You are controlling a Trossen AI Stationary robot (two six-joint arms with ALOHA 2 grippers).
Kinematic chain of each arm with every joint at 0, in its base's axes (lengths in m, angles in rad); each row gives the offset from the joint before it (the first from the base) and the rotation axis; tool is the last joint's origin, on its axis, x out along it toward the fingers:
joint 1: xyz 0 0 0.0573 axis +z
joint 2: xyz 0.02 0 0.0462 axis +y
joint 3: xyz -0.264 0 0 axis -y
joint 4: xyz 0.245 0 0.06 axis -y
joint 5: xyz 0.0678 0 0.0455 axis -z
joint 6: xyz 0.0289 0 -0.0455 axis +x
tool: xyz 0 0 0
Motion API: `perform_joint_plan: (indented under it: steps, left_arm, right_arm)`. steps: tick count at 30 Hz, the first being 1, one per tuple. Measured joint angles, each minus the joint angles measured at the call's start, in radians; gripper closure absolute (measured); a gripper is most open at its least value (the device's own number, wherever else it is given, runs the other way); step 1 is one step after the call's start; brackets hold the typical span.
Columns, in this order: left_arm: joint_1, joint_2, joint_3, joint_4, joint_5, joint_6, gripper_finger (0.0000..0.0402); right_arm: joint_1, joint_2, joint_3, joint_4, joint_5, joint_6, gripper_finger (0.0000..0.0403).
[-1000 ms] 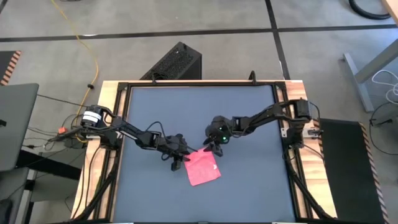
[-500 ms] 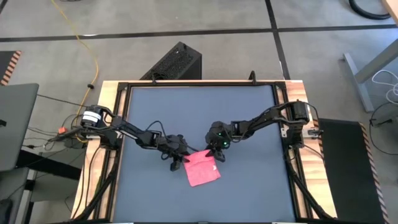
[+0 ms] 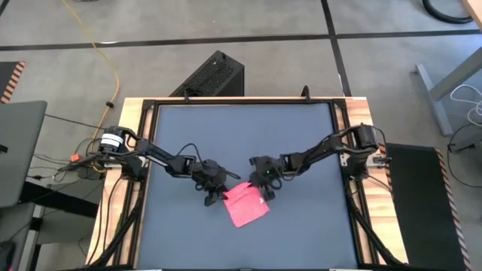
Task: Roll towel
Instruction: Roll the light red towel
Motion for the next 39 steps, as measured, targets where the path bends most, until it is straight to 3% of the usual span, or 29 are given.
perform_joint_plan:
  steps: [7, 12, 18, 25, 28, 32, 35, 39]
  left_arm:
    - [0.0, 0.0, 0.0, 0.016, -0.017, -0.099, 0.0262]
    - [-0.005, 0.001, 0.0, 0.046, -0.064, -0.179, 0.0262]
    - [-0.03, 0.003, -0.002, 0.115, -0.204, -0.295, 0.0262]
    - [-0.08, 0.052, -0.002, 0.185, -0.349, -0.377, 0.0262]
    - [-0.088, 0.1, -0.001, 0.276, -0.384, -0.398, 0.0262]
    - [-0.088, 0.105, 0.001, 0.272, -0.379, -0.416, 0.0268]
    - [-0.086, 0.086, 0.002, 0.208, -0.349, -0.416, 0.0301]
    - [-0.076, 0.08, 0.005, 0.163, -0.295, -0.394, 0.0382]
  right_arm:
    - [0.126, -0.029, -0.001, -0.02, 0.4, -0.293, 0.0376]
    - [0.186, -0.03, -0.001, -0.018, 0.577, -0.386, 0.0376]
    - [0.2, -0.03, -0.002, -0.016, 0.653, -0.325, 0.0376]
    - [0.195, -0.03, -0.002, -0.02, 0.654, -0.298, 0.0376]
    - [0.195, -0.03, -0.002, -0.022, 0.656, -0.296, 0.0376]
    - [0.195, -0.03, -0.002, -0.03, 0.66, -0.296, 0.0376]
    - [0.196, -0.031, -0.002, -0.044, 0.697, -0.297, 0.0376]
    - [0.196, -0.031, -0.002, -0.038, 0.744, -0.334, 0.0376]
